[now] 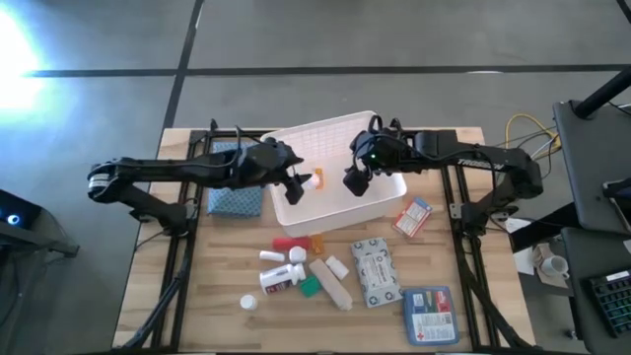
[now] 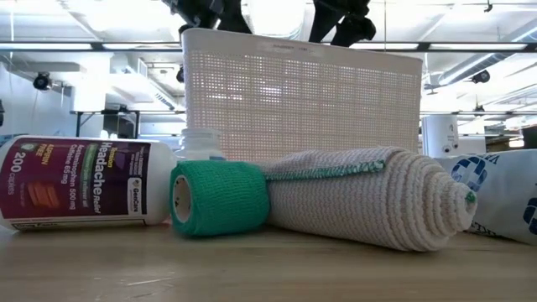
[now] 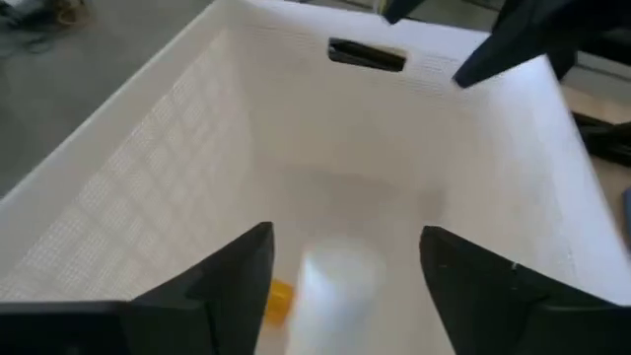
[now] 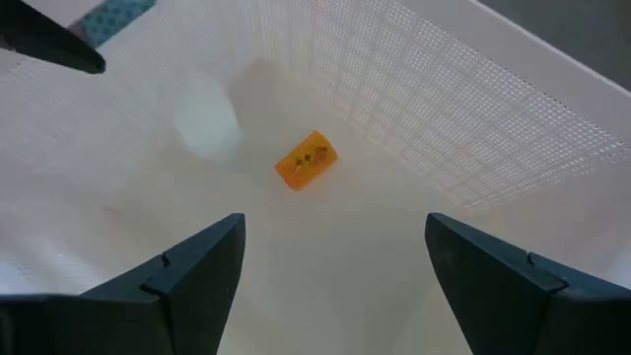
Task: Pick & place medical supplies in basket/bin
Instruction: Put the white pill bottle into the white bin
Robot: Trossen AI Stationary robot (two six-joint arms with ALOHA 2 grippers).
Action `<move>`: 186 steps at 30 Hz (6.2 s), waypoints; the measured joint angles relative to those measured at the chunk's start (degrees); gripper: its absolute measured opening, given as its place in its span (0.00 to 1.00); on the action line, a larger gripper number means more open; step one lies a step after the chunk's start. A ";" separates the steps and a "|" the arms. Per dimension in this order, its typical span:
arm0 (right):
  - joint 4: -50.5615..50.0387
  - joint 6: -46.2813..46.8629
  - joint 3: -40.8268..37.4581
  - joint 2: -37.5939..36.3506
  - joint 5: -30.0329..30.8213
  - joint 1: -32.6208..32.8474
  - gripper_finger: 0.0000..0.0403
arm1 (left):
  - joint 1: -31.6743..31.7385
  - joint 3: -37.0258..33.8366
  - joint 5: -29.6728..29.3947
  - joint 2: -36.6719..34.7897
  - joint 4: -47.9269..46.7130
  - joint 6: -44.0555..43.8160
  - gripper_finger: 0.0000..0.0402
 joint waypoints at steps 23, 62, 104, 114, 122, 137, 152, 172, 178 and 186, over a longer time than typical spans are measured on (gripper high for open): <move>8.76 0.25 0.26 -0.70 6.29 2.17 0.78 | -37.79 4.46 10.63 -13.55 -45.75 -32.41 0.63; -18.92 53.90 0.55 -1.16 -9.80 37.70 0.70 | -63.83 -3.21 7.93 -6.63 -42.03 -31.22 0.58; -28.22 57.77 0.22 -1.09 -2.97 53.40 0.66 | -60.17 9.57 0.10 24.31 -39.07 -43.49 0.86; -28.30 57.64 0.15 -1.09 -2.99 53.40 0.67 | -57.02 4.99 1.65 24.12 -33.23 -40.45 0.85; -28.35 58.19 0.15 -1.09 -2.30 53.40 0.66 | -55.22 0.52 6.02 24.10 -28.50 -39.35 0.85; -28.44 58.78 0.04 -1.09 0.04 53.37 0.66 | -54.61 -1.87 6.55 23.95 -26.69 -40.04 0.59; -28.44 59.39 0.04 -1.09 0.04 53.37 0.64 | -53.98 5.26 8.59 19.44 -38.08 -41.14 0.40; -28.10 64.17 0.04 -1.09 1.97 53.31 0.63 | -14.13 33.35 -8.59 15.86 -43.51 -1.92 0.42; -27.21 65.46 0.04 -0.53 2.02 53.37 0.62 | -3.49 29.87 -8.19 15.86 -38.89 -2.45 0.69; -26.73 66.71 -0.07 1.02 2.68 53.37 0.63 | -7.04 30.49 -7.59 13.97 -37.54 2.49 0.88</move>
